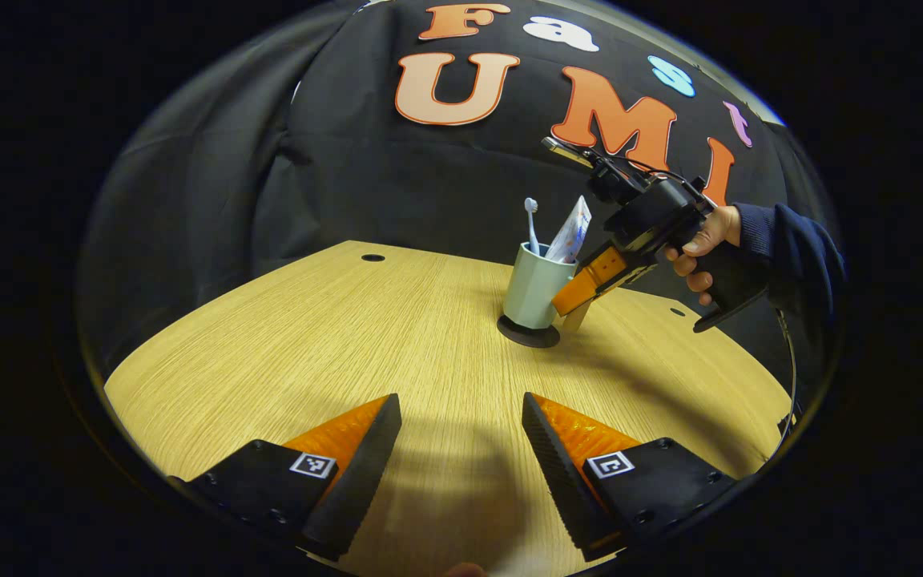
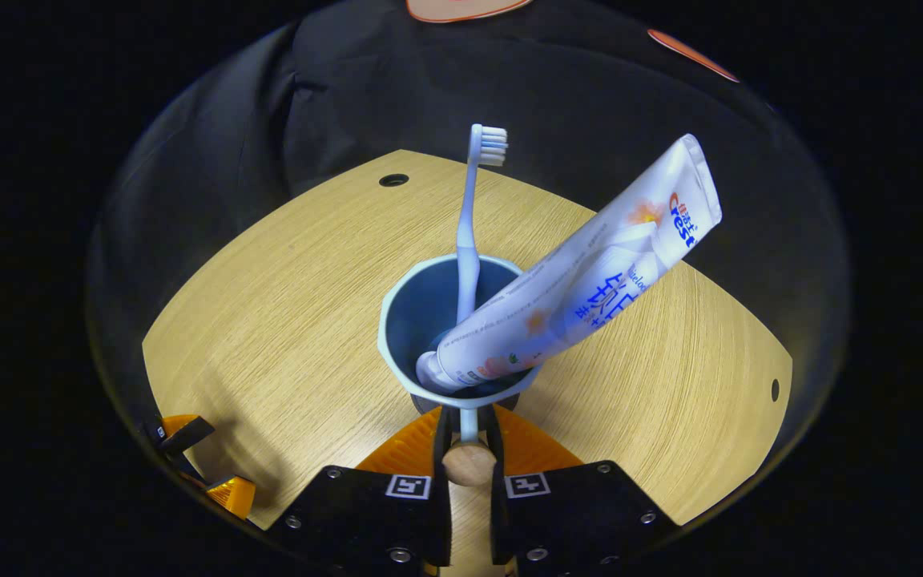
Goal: Put the toothbrush and toothpaste on the desktop into the cup, then pick up the cup and place it on the coaster on the desktop.
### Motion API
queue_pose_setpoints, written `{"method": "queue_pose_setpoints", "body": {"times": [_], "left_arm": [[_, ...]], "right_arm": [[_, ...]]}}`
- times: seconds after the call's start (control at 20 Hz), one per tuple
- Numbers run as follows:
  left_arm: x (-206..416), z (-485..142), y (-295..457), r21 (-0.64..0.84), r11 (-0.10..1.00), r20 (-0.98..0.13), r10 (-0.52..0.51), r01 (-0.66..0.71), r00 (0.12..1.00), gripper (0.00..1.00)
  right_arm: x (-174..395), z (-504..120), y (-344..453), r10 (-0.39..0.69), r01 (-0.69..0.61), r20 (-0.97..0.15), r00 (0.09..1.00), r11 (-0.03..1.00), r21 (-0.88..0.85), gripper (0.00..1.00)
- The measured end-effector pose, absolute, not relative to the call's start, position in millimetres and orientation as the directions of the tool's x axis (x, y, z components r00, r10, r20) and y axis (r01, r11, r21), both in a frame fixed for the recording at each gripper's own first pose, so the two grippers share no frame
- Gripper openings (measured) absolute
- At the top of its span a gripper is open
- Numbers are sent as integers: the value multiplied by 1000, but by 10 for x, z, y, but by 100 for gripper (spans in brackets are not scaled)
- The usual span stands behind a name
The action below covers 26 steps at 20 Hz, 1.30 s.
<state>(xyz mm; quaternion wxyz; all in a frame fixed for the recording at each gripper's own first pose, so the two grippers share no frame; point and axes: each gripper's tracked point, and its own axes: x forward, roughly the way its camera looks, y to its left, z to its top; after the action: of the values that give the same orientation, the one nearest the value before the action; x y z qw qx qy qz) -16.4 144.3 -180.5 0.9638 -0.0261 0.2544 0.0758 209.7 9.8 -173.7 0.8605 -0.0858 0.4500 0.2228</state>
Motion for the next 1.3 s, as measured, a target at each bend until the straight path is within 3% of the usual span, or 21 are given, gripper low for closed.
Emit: {"method": "queue_pose_setpoints", "body": {"times": [0.65, 0.85, 0.95, 1.2, 1.25, 1.3], "left_arm": [[-179, -1853, 1435, -10, 986, -512, 136, -164, 848, 98], [-183, -1864, 1448, -13, 985, -517, 140, -172, 844, 98], [-181, -1880, 1452, -13, 983, -523, 148, -181, 839, 99], [-181, -1854, 1434, -20, 980, -521, 157, -196, 839, 98], [-164, -1807, 1429, -11, 981, -512, 161, -194, 843, 98], [-146, -1722, 1424, 3, 982, -498, 168, -191, 851, 98]], "right_arm": [[2080, -1755, 90, 277, -463, -848, 451, 885, 42, 19], [1980, -1812, 122, 311, -453, -842, 441, 887, 90, 26], [1936, -1835, 122, 337, -462, -833, 438, 879, 113, 34], [1873, -1616, 48, 380, -454, -771, 511, 881, 134, 69], [1856, -1526, 21, 394, -451, -748, 534, 881, 143, 65], [1836, -1438, -27, 400, -445, -725, 561, 884, 143, 69]]}}
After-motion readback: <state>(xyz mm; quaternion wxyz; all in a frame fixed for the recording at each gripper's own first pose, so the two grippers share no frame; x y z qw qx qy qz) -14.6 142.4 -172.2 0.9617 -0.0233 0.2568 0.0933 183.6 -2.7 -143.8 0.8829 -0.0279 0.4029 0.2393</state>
